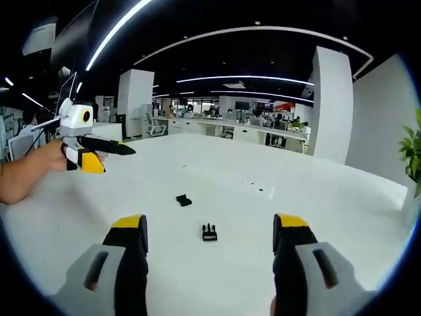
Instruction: Snap the two parts of the plastic buckle together until the buckle closes and remains connected.
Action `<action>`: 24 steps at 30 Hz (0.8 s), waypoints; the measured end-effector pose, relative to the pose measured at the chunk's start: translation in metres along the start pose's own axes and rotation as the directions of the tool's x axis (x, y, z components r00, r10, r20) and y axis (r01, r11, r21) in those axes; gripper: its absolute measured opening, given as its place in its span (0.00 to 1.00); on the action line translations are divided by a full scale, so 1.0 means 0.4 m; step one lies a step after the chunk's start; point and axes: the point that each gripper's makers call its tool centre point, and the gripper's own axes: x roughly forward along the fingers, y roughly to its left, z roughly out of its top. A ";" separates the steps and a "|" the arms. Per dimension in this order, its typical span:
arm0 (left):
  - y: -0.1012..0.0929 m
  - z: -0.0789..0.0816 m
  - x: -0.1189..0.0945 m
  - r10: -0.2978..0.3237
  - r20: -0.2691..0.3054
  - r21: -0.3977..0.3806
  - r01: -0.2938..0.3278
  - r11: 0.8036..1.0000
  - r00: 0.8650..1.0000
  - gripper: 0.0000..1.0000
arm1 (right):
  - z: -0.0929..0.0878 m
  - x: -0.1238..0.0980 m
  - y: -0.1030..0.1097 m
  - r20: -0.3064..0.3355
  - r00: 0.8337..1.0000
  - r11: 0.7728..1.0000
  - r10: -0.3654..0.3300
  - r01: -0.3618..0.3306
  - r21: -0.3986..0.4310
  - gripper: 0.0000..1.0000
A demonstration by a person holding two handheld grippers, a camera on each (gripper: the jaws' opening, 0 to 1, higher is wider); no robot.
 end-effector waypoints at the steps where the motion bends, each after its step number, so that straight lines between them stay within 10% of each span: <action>1: 0.001 0.002 0.001 0.001 0.000 0.002 -0.001 1.000 1.000 0.88 | 0.001 0.003 -0.001 0.000 1.000 1.000 0.000 0.000 0.001 0.78; 24: 0.047 0.074 0.050 0.003 0.039 0.003 -0.003 1.000 0.999 0.84 | 0.008 0.054 -0.070 -0.014 1.000 1.000 -0.022 0.022 0.007 0.74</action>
